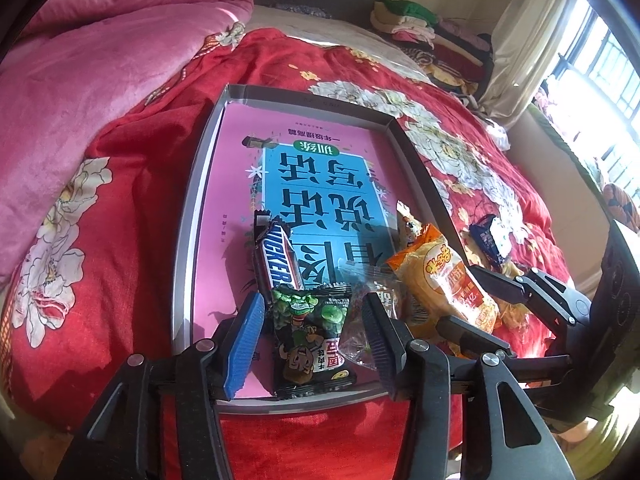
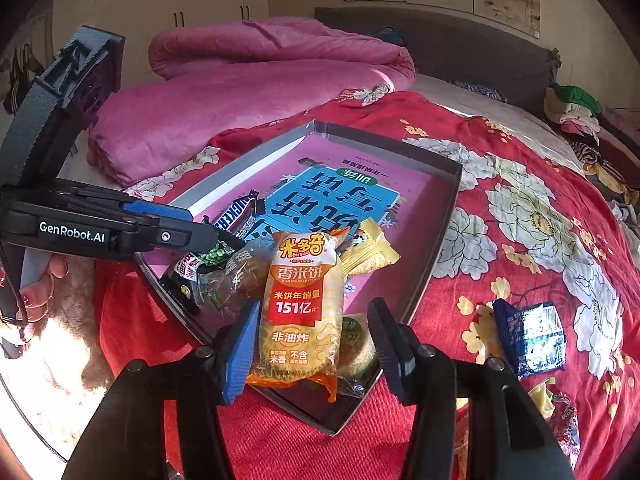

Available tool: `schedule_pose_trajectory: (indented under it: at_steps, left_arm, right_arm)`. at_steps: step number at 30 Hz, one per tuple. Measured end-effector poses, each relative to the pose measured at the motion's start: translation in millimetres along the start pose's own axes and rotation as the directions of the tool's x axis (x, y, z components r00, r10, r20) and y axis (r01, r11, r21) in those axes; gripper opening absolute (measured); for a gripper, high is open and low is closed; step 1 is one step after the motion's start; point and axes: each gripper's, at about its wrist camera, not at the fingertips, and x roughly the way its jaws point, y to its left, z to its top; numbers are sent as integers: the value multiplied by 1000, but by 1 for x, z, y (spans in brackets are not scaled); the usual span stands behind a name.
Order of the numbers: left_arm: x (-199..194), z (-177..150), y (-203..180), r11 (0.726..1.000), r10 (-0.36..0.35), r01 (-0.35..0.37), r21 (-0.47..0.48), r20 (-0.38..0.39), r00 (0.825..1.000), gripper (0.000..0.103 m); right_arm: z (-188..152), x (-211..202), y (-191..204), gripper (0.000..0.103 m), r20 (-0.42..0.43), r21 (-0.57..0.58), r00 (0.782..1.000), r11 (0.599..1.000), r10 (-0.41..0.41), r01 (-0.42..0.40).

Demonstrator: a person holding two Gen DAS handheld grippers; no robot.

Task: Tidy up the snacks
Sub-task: 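Open the left gripper on the pea bag while the right releases the rice-cracker bag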

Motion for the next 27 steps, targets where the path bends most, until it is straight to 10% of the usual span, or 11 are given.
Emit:
schedule_pose_trajectory:
  at_steps: [27]
  left_arm:
    - [-12, 2, -5, 1000, -25, 25, 5, 54, 998, 75]
  right_arm:
    - [2, -41, 2, 67, 131, 6, 991, 1000, -15, 14]
